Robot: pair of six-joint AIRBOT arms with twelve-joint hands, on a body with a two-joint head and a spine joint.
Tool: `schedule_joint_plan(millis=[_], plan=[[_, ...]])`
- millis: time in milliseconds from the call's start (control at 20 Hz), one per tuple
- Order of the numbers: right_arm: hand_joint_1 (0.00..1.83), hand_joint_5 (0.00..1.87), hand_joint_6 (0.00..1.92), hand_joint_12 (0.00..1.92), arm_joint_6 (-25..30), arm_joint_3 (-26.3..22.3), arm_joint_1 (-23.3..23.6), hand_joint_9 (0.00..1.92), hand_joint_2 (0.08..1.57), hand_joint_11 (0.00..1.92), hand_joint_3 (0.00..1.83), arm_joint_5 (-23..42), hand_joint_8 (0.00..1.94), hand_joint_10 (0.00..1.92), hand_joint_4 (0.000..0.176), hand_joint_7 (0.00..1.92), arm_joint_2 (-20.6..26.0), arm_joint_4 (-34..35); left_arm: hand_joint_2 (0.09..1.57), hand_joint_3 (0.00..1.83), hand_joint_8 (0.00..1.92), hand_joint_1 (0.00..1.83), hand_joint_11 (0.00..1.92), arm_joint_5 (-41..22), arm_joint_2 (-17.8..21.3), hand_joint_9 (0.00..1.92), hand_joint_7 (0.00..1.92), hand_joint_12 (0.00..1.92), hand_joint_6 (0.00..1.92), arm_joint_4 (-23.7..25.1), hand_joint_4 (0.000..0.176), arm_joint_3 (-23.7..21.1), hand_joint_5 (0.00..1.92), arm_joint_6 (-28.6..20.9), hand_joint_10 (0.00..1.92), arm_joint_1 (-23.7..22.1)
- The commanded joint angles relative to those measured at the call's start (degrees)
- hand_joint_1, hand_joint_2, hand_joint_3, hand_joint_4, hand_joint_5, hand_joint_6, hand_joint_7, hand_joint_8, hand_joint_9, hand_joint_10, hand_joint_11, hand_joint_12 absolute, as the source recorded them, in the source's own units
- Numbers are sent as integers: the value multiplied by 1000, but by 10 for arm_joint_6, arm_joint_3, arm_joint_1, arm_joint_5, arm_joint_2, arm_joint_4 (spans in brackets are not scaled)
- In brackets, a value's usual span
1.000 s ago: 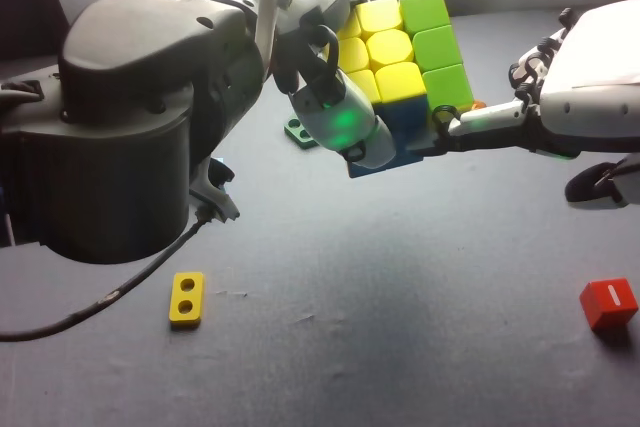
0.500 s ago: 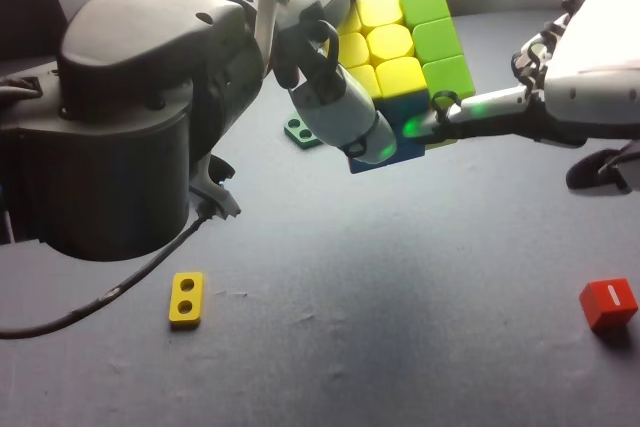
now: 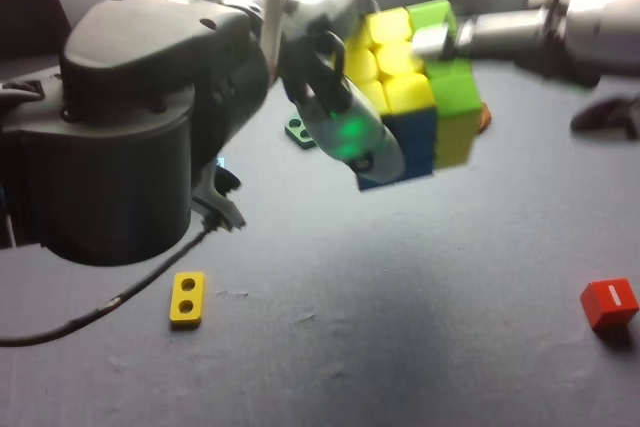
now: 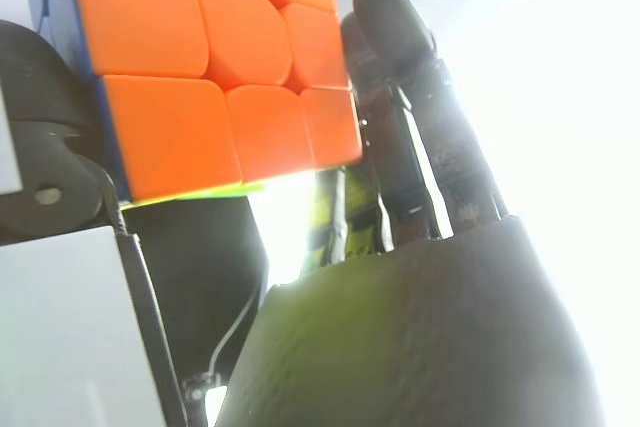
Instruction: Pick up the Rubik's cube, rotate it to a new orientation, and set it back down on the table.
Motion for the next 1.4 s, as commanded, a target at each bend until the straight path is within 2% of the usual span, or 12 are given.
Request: schedule_joint_plan(millis=[0, 50, 200, 250, 300, 550, 700, 750, 850, 1050, 1300, 1350], plan=[[1218, 0, 0, 1921, -1, -3, 12, 768, 1139, 456, 4, -26, 1941, 1921, 71, 832, 4, 12, 1131, 0, 1069, 1369, 581, 6, -1, 812, 954, 1316, 889, 47, 0, -1, 963, -5, 1350, -7], [1165, 0, 0, 1921, -1, -3, 17, 754, 1161, 493, 10, -25, 1941, 1921, 57, 802, 6, 12, 1128, 0, 1059, 1369, 584, 6, -1, 817, 959, 1310, 889, 47, 0, -1, 965, -5, 1338, -6], [1185, 0, 0, 1921, -1, -3, 26, 767, 1152, 512, 5, -12, 1941, 1921, 61, 801, 12, 12, 1127, 1, 1066, 1370, 600, 6, -1, 825, 958, 1307, 880, 47, 0, -1, 962, -5, 1339, -4], [1166, 0, 0, 1921, -1, -3, 29, 759, 1152, 446, 3, -7, 1941, 1921, 86, 793, 14, 12, 1132, 0, 1083, 1369, 584, 6, -1, 814, 951, 1325, 886, 48, 0, -1, 955, -5, 1354, -3], [1172, 0, 0, 1921, -1, -3, 34, 738, 1160, 462, 5, 2, 1941, 1921, 70, 784, 18, 12, 1140, 1, 1114, 1366, 553, 7, -1, 790, 940, 1360, 916, 52, 0, -1, 936, -5, 1378, 0], [1149, 3, 0, 1921, -1, -3, 49, 724, 1161, 455, 4, 130, 1941, 1921, 82, 732, 46, 0, 1135, 0, 1094, 1368, 575, 11, -1, 808, 943, 1353, 914, 56, 0, 2, 948, -5, 1352, 6], [1143, 0, 0, 1921, -1, -1, 37, 702, 1169, 435, 6, 136, 1941, 1921, 83, 712, 52, -22, 1133, 0, 1086, 1369, 581, 18, 0, 813, 947, 1348, 910, 64, 0, 4, 952, -5, 1343, 12], [1155, 0, 0, 1921, -1, -1, 28, 753, 1146, 523, 0, 136, 1941, 1921, 77, 735, 52, -28, 1158, 0, 1190, 1361, 522, 23, 1, 768, 893, 1391, 959, 69, 0, 6, 908, -5, 1405, 17], [1240, 105, 27, 1921, -1, -1, 17, 783, 1134, 471, 0, 141, 1883, 1921, 24, 868, 51, -36, 1131, 0, 1102, 1371, 611, 31, 1, 825, 940, 1339, 861, 75, 0, 11, 968, -5, 1346, 25], [1222, 4, 0, 1921, -1, -1, 19, 777, 1125, 490, 0, 127, 1940, 1921, 76, 799, 51, -36, 1141, 0, 1119, 1366, 571, 45, 1, 797, 931, 1343, 934, 80, 0, 21, 933, -5, 1364, 31], [1233, 37, 12, 1921, 24, -1, 63, 802, 1131, 535, 2, 125, 1941, 1921, 43, 802, 55, -18, 1143, 2, 1136, 1365, 563, 45, 1, 787, 920, 1355, 915, 82, 0, 21, 939, -5, 1386, 25], [1230, 28, 5, 1921, 50, -1, 76, 801, 1096, 511, 0, 125, 1941, 1921, 67, 780, 58, -18, 1143, 0, 1141, 1366, 564, 44, 1, 790, 919, 1367, 879, 81, 0, 20, 952, -5, 1394, 23]])
